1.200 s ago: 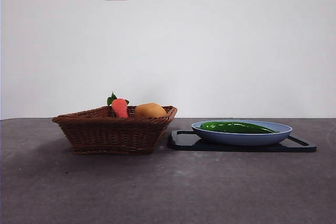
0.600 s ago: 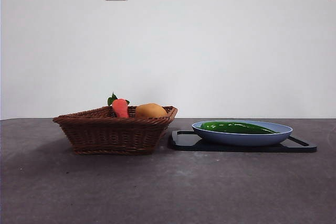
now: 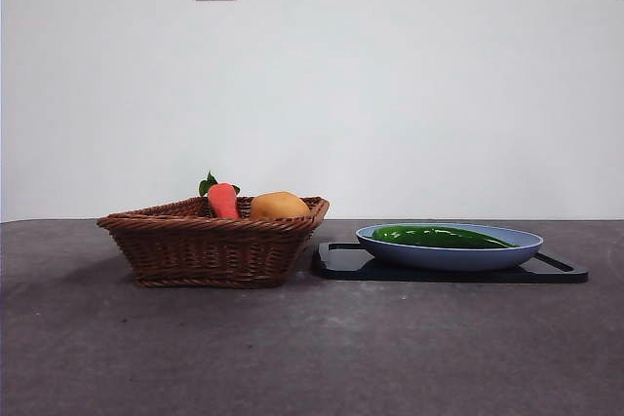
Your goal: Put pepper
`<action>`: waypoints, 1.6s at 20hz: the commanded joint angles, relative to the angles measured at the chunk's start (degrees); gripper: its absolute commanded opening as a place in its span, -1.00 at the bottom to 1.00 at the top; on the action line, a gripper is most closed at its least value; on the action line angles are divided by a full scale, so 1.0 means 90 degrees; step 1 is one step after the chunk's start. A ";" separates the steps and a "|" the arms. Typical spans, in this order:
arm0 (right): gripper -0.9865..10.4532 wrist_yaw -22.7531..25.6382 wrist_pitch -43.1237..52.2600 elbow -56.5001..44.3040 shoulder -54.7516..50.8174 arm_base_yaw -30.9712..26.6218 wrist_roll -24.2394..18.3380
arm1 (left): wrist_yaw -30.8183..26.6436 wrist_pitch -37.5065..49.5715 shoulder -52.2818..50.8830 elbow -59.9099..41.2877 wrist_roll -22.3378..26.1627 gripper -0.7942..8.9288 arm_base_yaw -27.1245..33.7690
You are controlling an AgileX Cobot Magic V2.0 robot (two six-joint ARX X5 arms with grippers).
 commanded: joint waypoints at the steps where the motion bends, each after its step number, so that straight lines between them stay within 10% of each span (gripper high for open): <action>1: -0.81 0.0012 -0.0073 0.0126 0.0044 0.0010 0.0036 | -0.0019 0.0359 -0.0857 -0.1175 0.0078 -0.82 0.0454; 13: -0.81 0.0012 -0.0073 0.0126 0.0044 0.0010 0.0036 | -0.0002 0.0318 -0.3186 -0.4629 -0.0843 -0.82 0.1015; 32: -0.81 0.0012 -0.0073 0.0126 0.0044 0.0010 0.0036 | 0.0015 -0.0882 -0.3560 -0.5192 -0.1387 -0.82 0.1010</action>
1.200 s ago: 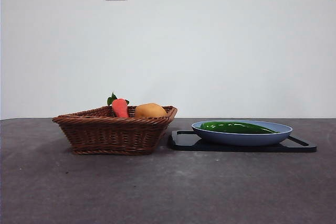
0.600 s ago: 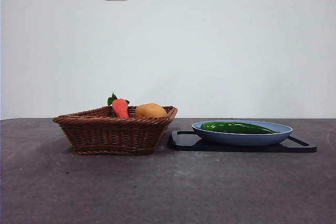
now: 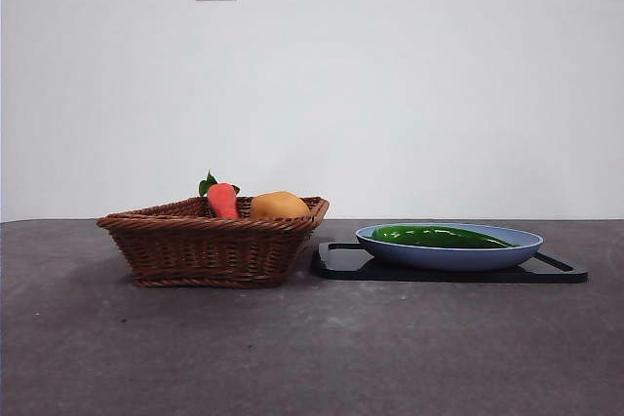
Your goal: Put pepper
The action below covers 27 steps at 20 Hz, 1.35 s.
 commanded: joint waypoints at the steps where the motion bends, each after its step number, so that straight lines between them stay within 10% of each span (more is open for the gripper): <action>1: -0.81 0.0010 -0.0073 0.0126 0.0041 0.0010 0.0036 | -0.0012 0.0126 -0.0029 -0.0068 -0.0046 -0.82 0.0022; 16: -0.81 0.0039 0.0294 0.0109 0.0041 0.0002 -0.0364 | -0.0012 0.0124 -0.0029 -0.0068 -0.0046 -0.82 0.0022; 24: -0.81 0.0056 0.4240 -0.2577 -0.2217 -0.0673 0.0172 | -0.0015 0.0124 -0.0029 -0.0068 -0.0046 -0.82 0.0022; 27: -0.81 0.0877 0.5493 -0.4180 -0.3286 -0.0831 0.0119 | -0.0015 0.0124 -0.0029 -0.0068 -0.0046 -0.82 0.0022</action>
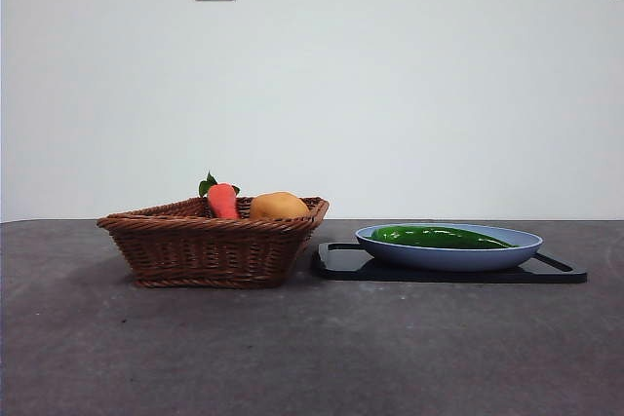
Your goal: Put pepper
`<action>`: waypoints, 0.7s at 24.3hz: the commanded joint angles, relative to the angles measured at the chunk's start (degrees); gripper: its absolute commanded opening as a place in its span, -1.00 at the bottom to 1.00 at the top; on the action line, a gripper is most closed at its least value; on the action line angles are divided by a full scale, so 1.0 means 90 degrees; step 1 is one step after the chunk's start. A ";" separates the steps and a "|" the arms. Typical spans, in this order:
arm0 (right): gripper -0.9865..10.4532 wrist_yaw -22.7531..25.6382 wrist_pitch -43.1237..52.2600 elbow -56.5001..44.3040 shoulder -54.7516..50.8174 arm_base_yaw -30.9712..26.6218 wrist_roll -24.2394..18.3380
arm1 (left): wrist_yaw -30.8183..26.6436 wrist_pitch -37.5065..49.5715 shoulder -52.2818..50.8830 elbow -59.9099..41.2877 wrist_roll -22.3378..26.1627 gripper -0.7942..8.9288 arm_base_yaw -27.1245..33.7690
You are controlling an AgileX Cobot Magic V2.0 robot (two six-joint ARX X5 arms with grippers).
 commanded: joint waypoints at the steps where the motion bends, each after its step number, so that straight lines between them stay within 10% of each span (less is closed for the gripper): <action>1: -0.81 0.0675 0.0867 -0.1086 -0.0614 -0.0012 0.0068 | -0.0015 0.0066 -0.0029 -0.0068 -0.0041 -0.82 0.0022; 17: -0.81 0.0767 0.2982 -0.4818 -0.2980 0.0005 0.0284 | -0.0015 0.0066 -0.0029 -0.0068 -0.0041 -0.82 0.0022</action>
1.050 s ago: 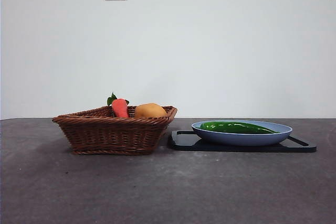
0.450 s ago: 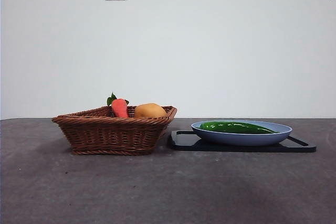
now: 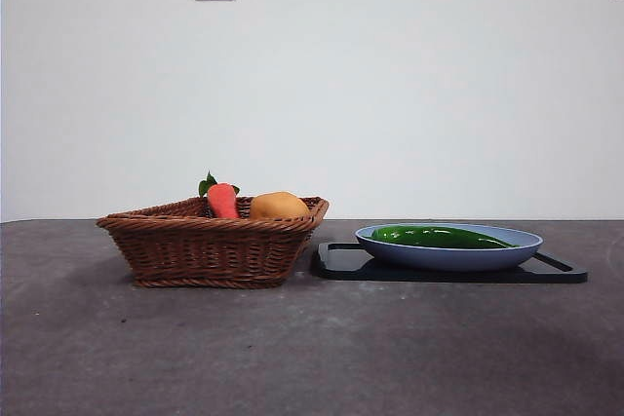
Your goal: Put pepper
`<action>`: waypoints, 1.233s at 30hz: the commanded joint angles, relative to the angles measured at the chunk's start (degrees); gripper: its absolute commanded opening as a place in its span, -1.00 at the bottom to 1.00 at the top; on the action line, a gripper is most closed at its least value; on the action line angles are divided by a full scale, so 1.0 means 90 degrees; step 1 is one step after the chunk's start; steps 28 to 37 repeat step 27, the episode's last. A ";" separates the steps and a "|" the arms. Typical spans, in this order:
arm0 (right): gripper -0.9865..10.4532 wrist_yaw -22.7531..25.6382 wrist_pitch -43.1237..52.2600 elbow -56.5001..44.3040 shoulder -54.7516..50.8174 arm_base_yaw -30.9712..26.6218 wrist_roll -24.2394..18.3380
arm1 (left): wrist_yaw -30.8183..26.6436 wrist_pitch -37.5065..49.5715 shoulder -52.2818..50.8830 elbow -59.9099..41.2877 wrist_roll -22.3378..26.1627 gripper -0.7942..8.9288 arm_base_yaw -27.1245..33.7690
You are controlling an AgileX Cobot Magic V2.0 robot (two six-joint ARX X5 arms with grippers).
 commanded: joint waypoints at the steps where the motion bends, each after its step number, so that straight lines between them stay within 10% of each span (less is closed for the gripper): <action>1: -0.81 0.0036 0.0160 -0.0267 -0.0175 0.0022 0.0124 | -0.0015 0.0068 -0.0029 -0.0068 -0.0041 -0.82 0.0022; 37: -0.81 0.0350 -0.0199 -0.0894 -0.0522 0.0019 0.0376 | -0.0015 0.0068 -0.0029 -0.0068 -0.0041 -0.82 0.0022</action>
